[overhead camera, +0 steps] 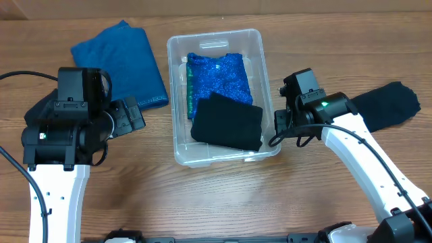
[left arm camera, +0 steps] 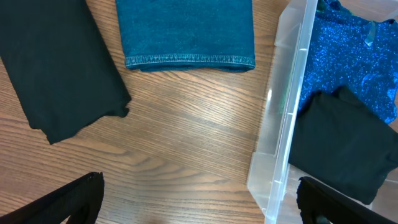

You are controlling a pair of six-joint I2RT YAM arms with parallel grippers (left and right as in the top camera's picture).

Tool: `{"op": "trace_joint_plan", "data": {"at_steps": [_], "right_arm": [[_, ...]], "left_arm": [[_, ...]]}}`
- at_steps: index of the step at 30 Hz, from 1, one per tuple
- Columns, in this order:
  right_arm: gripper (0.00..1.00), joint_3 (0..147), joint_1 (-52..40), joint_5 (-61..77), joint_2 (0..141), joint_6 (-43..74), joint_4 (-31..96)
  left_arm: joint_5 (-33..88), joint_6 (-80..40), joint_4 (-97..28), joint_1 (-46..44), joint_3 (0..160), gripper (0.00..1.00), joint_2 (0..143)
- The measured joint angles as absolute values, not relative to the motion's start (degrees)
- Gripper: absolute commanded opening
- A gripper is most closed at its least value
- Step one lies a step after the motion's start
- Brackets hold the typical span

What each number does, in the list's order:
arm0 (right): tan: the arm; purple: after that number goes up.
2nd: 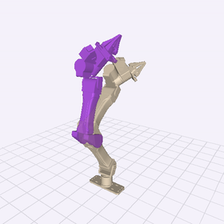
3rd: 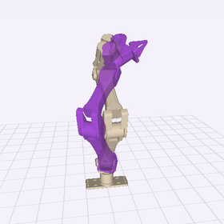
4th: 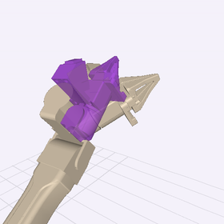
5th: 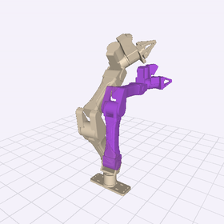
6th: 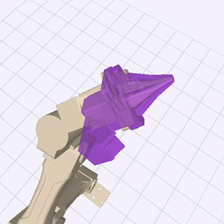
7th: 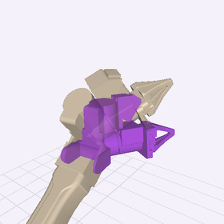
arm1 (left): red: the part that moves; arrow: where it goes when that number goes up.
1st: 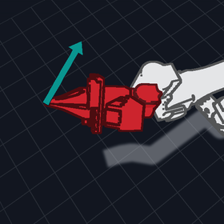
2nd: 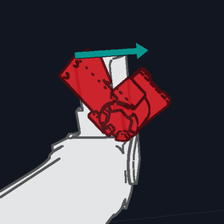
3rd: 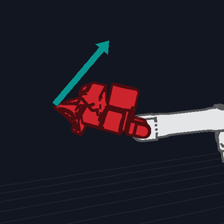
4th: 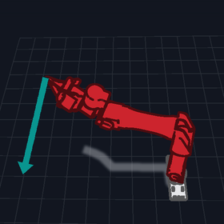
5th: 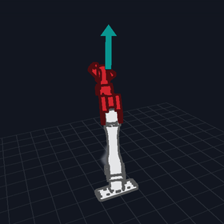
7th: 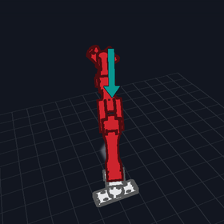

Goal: Pack container
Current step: 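Place the black cloth into the bin's lower half and release, then move the right gripper back to the remaining black cloth and grasp it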

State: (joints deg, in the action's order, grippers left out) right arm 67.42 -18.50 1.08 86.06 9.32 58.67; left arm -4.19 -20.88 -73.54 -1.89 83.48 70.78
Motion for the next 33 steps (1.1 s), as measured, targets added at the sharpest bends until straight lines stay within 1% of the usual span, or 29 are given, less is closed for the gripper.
{"op": "trace_joint_plan", "data": {"at_steps": [1, 2, 3, 4, 5, 6, 7, 8, 9, 11, 13, 17, 20, 21, 22, 23, 25, 26, 29, 33], "right_arm": [[0.54, 67.4, -18.4, 2.1, 86.1, 8.3, 57.6], [0.59, 67.4, -18.4, 2.8, 86.1, 7.6, 57.2], [0.70, 67.4, -18.3, 1.9, 86.1, 8.6, 56.5], [0.83, 67.4, -18.0, 0.0, 86.1, 10.7, 56.2], [1.00, 67.4, -17.2, -4.1, 86.1, 15.4, 56.1], [1.00, 67.5, -14.0, -7.4, 86.0, 19.0, 55.8], [1.00, 67.9, -8.4, -9.8, 85.9, 23.6, 53.4], [1.00, 68.1, -4.8, -9.4, 85.6, 25.1, 51.1], [1.00, 69.1, 3.8, -8.4, 85.3, 27.1, 46.2], [1.00, 69.5, 17.7, -3.4, 85.5, 28.4, 42.1], [1.00, 69.8, 26.8, 2.3, 88.4, 28.5, 40.7], [1.00, 69.8, 36.5, 9.0, 100.9, 27.2, 39.2], [1.00, 69.7, 38.3, 11.6, 107.7, 24.8, 34.9], [0.95, 69.8, 38.3, 12.2, 109.6, 23.9, 32.4], [0.72, 69.8, 38.3, 12.7, 111.0, 23.6, 31.7], [0.43, 70.1, 38.3, 13.3, 111.5, 23.2, 30.0], [0.08, 70.6, 38.3, 14.7, 112.8, 22.8, 27.9], [0.04, 70.6, 38.3, 14.9, 113.9, 22.7, 27.7], [0.04, 70.6, 38.7, 17.1, 114.7, 22.6, 27.2], [0.04, 70.8, 38.5, 26.8, 114.4, 20.4, 28.3]], "left_arm": [[-4.2, -20.9, -73.5, -1.9, 83.5, 1.00, 70.8], [-4.2, -20.9, -73.5, -1.9, 83.5, 1.00, 70.8], [-4.2, -20.9, -73.5, -1.9, 83.5, 1.00, 70.8], [-4.2, -20.9, -73.5, -1.9, 83.5, 1.00, 70.8], [-4.2, -20.9, -73.5, -1.9, 83.5, 1.00, 70.8], [-4.2, -20.9, -73.5, -1.9, 83.5, 1.00, 70.8], [-4.2, -20.9, -73.6, -1.9, 83.5, 1.00, 70.8], [-4.2, -20.9, -73.6, -1.9, 83.5, 1.00, 70.8], [-4.2, -20.9, -73.6, -1.9, 83.5, 1.00, 70.8], [-4.2, -20.9, -73.5, -1.9, 83.5, 1.00, 70.8], [-4.3, -20.9, -73.5, -1.9, 83.5, 1.00, 70.8], [-4.4, -20.9, -73.5, -1.9, 83.5, 1.00, 70.8], [-4.4, -20.9, -73.5, -1.9, 83.5, 1.00, 70.8], [-4.4, -20.9, -73.5, -1.9, 83.5, 1.00, 70.8], [-4.4, -20.9, -73.5, -1.9, 83.5, 1.00, 70.8], [-4.4, -20.9, -73.5, -1.9, 83.5, 1.00, 70.8], [-4.4, -20.9, -73.5, -1.9, 83.5, 1.00, 70.8], [-4.4, -20.9, -73.5, -1.9, 83.5, 1.00, 70.8], [-4.4, -20.9, -73.5, -1.9, 83.5, 1.00, 70.8], [-4.4, -20.9, -73.6, -1.9, 83.5, 1.00, 70.8]]}}
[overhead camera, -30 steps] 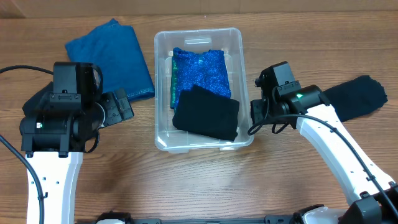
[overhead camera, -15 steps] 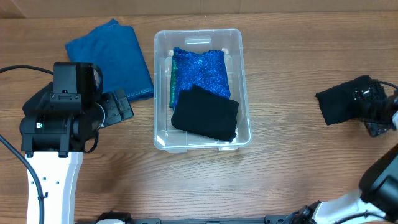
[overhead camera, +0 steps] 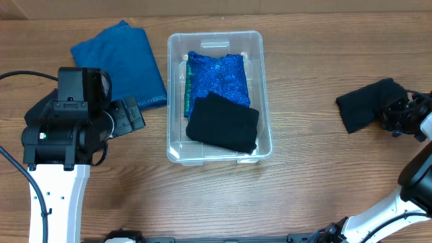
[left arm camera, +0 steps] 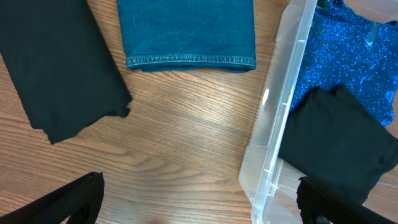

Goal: Pack container
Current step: 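Move the right gripper back to the remaining black cloth and grasp it, then lay the second black cloth into the bin and release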

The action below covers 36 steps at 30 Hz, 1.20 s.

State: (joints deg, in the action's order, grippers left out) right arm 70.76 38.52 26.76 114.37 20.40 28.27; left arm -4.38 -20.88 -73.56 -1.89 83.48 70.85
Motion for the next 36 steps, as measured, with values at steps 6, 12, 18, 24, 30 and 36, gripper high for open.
{"op": "trace_joint_plan", "data": {"at_steps": [6, 12, 18, 24, 30, 36], "right_arm": [[0.04, 79.7, 28.4, 36.2, 88.3, 9.6, 38.3], [0.04, 84.4, -14.5, 24.2, 78.6, -19.0, 51.6], [0.04, 84.4, -32.3, 15.6, 91.5, -49.4, 55.6], [0.04, 84.2, -37.2, 17.8, 105.6, -65.3, 61.8], [1.00, 84.1, -38.3, 7.8, 106.4, -53.9, 46.4], [1.00, 85.1, -37.1, -23.9, 102.1, -23.9, 41.8]], "left_arm": [[-4.4, -20.9, -73.5, -1.9, 83.5, 1.00, 70.8], [-4.5, -20.9, -73.8, -1.9, 83.5, 1.00, 70.8], [-4.6, -20.9, -74.9, -1.4, 83.5, 1.00, 70.8], [-5.0, -20.9, -75.1, -1.4, 83.5, 1.00, 70.8], [-5.0, -20.9, -75.0, -1.4, 83.5, 1.00, 70.8], [-5.2, -20.9, -75.3, -1.4, 83.5, 1.00, 70.8]]}}
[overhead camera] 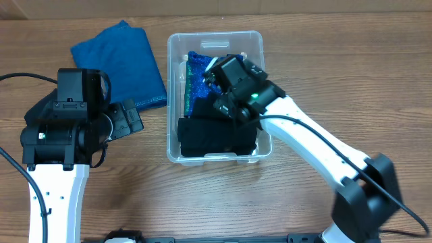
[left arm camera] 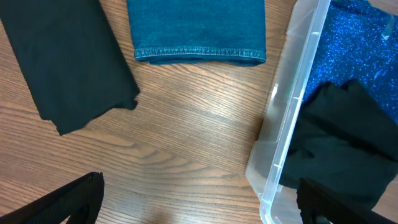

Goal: Pack container
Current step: 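Lay the second black cloth into the bin and release, then grasp the black cloth on the left with the left gripper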

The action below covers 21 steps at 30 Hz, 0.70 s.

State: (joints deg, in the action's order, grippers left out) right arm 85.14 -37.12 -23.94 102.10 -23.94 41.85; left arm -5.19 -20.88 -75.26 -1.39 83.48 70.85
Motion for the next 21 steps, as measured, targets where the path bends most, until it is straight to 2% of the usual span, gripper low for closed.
{"op": "trace_joint_plan", "data": {"at_steps": [3, 5, 8, 10, 13, 15, 21], "right_arm": [[1.00, 85.6, -34.7, -26.4, 90.8, -7.3, 45.0], [1.00, 85.9, -29.1, -22.0, 84.5, 0.0, 50.2], [1.00, 86.8, -13.8, -12.4, 78.3, 5.4, 59.3], [1.00, 86.7, -4.9, -4.7, 78.6, 7.9, 63.1], [1.00, 86.6, -1.9, 0.7, 78.7, 9.3, 63.7], [1.00, 86.6, -1.9, 2.2, 78.7, 9.5, 63.8], [1.00, 86.0, -1.9, 3.2, 78.7, 9.4, 65.3]], "left_arm": [[-6.5, -20.9, -75.6, -1.4, 83.5, 1.00, 70.8], [-7.4, -20.9, -75.7, 0.6, 83.5, 1.00, 70.8], [-6.4, -20.9, -73.8, 14.6, 83.5, 1.00, 71.0], [-3.4, -21.0, -71.3, 31.4, 83.5, 1.00, 72.6], [3.6, -21.0, -67.9, 46.1, 83.8, 1.00, 80.6], [5.8, -19.7, -65.1, 49.6, 83.8, 1.00, 89.2], [13.4, -12.3, -58.0, 49.9, 83.8, 1.00, 110.3]]}}
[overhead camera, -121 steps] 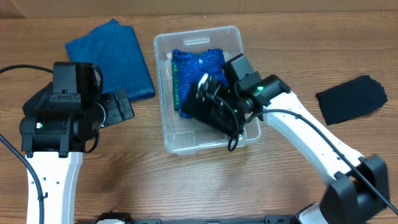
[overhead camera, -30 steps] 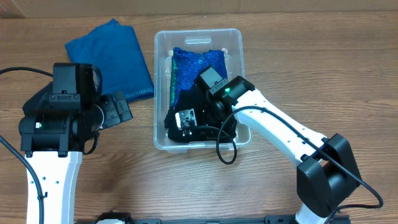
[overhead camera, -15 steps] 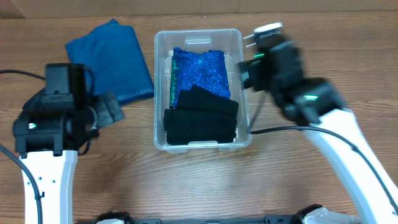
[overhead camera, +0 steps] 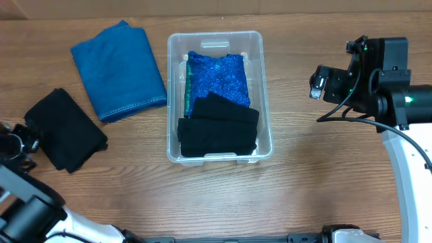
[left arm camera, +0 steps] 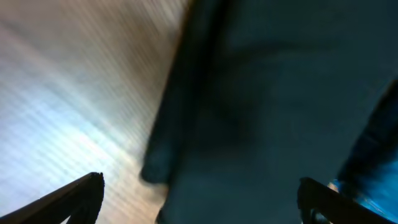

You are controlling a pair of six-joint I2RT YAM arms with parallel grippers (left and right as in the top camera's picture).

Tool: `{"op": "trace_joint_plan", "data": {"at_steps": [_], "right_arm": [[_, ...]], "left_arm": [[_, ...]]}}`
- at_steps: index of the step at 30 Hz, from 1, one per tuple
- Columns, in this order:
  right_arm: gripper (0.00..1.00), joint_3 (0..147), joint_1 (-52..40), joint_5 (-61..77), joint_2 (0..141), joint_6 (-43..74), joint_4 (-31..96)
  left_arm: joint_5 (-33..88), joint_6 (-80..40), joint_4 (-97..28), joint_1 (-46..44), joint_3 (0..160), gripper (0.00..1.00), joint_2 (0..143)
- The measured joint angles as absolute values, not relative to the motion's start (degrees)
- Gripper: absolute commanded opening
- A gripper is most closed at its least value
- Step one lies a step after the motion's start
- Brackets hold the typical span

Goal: Pack container
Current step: 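Grasp the black cloth on the left with the left gripper, then place the left black cloth into the bin and release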

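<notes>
The clear plastic container [overhead camera: 266,101] stands mid-table. It holds a sparkly blue garment [overhead camera: 217,75] and two folded black cloths [overhead camera: 217,131] stacked at its near end. A folded blue cloth [overhead camera: 120,66] and another black cloth [overhead camera: 64,129] lie on the table to its left. My left gripper [overhead camera: 15,145] is at the far left edge beside that black cloth. In the blurred left wrist view the black cloth [left arm camera: 261,99] fills the frame and my left gripper [left arm camera: 199,186] is open above it. My right gripper [overhead camera: 317,82] hangs open and empty right of the container.
The wooden table [overhead camera: 317,182] runs under everything. The right arm's body [overhead camera: 391,74] stands at the right edge.
My right gripper has left the container and is now off to its right, empty; the black cloth it brought stays inside. My left gripper has moved to the far left, close over the table's black cloth.
My right gripper was at the container's right wall, with one black cloth inside and another on the table far right. Then the container stood slightly further left and the gripper was at that far cloth. Then it was in the container with it. Now two black cloths lie inside.
</notes>
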State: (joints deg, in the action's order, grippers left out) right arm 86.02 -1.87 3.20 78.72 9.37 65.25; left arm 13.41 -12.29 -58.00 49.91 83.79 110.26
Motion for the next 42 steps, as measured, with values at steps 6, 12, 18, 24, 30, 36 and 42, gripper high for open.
{"op": "trace_joint_plan", "data": {"at_steps": [6, 12, 18, 24, 30, 36, 42], "right_arm": [[1.00, 85.9, -1.9, 3.2, 78.7, 9.3, 65.2], [1.00, 85.9, -1.9, 3.2, 78.7, 9.2, 65.6], [1.00, 85.9, -1.9, 3.2, 78.7, 9.0, 66.0], [1.00, 85.8, -1.8, 3.2, 78.7, 8.9, 66.0], [1.00, 85.8, -1.9, 3.2, 78.7, 8.9, 66.6], [1.00, 85.8, -1.9, 3.2, 78.7, 9.0, 66.7], [1.00, 85.8, -1.9, 3.2, 78.7, 8.9, 66.7]], "left_arm": [[18.0, -7.4, -53.9, 49.9, 83.9, 0.66, 119.4], [24.7, -6.0, -55.8, 49.9, 84.1, 0.04, 119.7], [30.9, -7.2, -58.6, 45.7, 83.9, 0.04, 103.6], [34.6, -10.5, -56.9, 26.9, 84.1, 0.04, 73.5], [30.7, -5.0, -54.1, -9.8, 84.2, 0.04, 74.0], [20.3, -12.9, -39.6, -25.1, 84.2, 0.04, 89.8], [14.5, -21.4, -36.4, -26.2, 84.2, 0.04, 99.5]]}}
